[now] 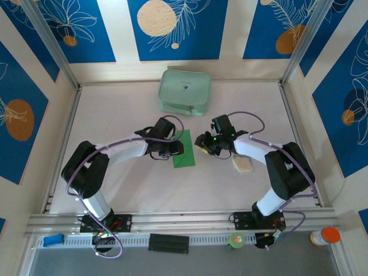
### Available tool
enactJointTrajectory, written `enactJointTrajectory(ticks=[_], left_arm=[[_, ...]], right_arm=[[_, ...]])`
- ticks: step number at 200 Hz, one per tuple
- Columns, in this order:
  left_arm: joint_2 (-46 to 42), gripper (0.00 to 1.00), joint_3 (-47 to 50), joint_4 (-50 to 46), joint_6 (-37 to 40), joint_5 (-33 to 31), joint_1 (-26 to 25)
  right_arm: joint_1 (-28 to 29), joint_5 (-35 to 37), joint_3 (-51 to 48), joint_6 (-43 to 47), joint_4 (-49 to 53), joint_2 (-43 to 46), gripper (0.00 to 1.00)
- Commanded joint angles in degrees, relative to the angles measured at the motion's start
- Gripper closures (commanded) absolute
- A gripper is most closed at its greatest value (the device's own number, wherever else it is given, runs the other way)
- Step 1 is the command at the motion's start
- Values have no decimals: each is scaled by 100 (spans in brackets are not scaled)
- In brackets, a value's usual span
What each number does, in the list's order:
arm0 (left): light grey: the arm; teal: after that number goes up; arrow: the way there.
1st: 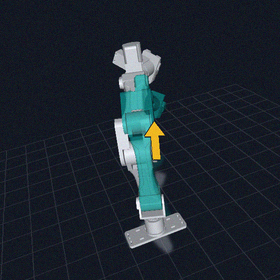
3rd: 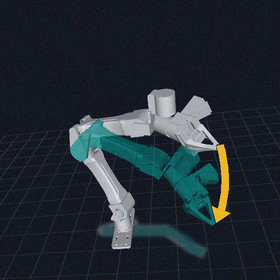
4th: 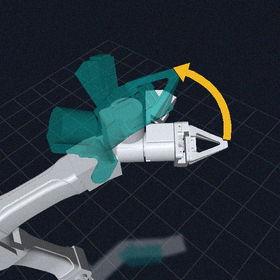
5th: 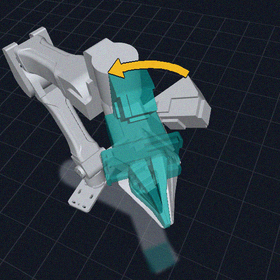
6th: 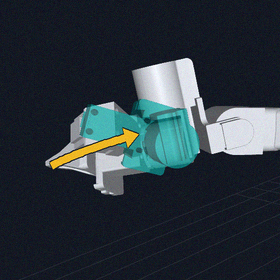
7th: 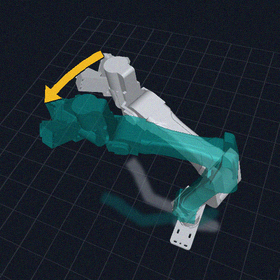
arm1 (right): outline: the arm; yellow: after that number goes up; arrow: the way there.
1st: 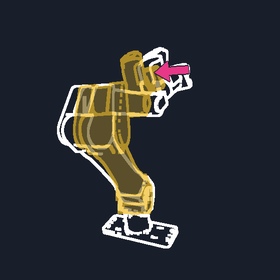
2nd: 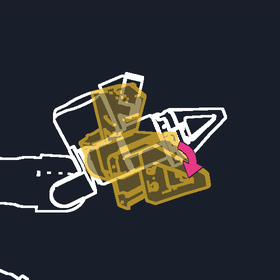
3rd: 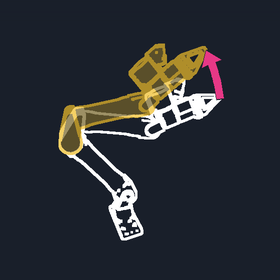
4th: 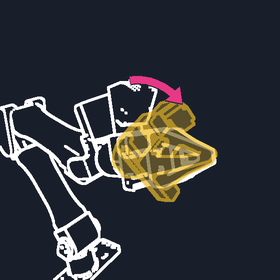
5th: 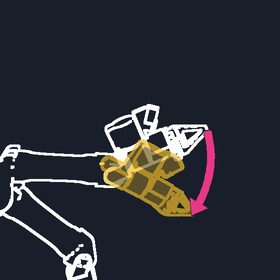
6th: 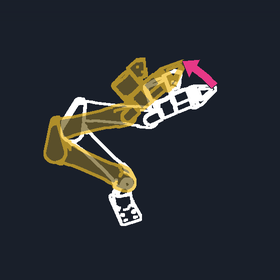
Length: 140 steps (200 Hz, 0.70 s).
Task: Fold a paper plane with a square sheet of paper (pick it up from the middle)
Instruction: Pick up the paper from the center of the table.
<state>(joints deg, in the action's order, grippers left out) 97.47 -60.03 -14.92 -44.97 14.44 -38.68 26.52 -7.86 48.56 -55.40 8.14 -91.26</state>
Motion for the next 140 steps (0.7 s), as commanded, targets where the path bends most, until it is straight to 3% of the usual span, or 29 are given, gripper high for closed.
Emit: enactJointTrajectory(ticks=[1,101,140], left_arm=[[58,72,-206,157,-62,-11,87],[568,85,-137,349,-305,-482,220],[606,89,71,445,-463,-652,222]], right_arm=[[123,-58,-152,-424,-111,111,60],[332,-426,-13,-1048,-533,-543,57],[399,-471,212,-1110,-529,-796,65]])
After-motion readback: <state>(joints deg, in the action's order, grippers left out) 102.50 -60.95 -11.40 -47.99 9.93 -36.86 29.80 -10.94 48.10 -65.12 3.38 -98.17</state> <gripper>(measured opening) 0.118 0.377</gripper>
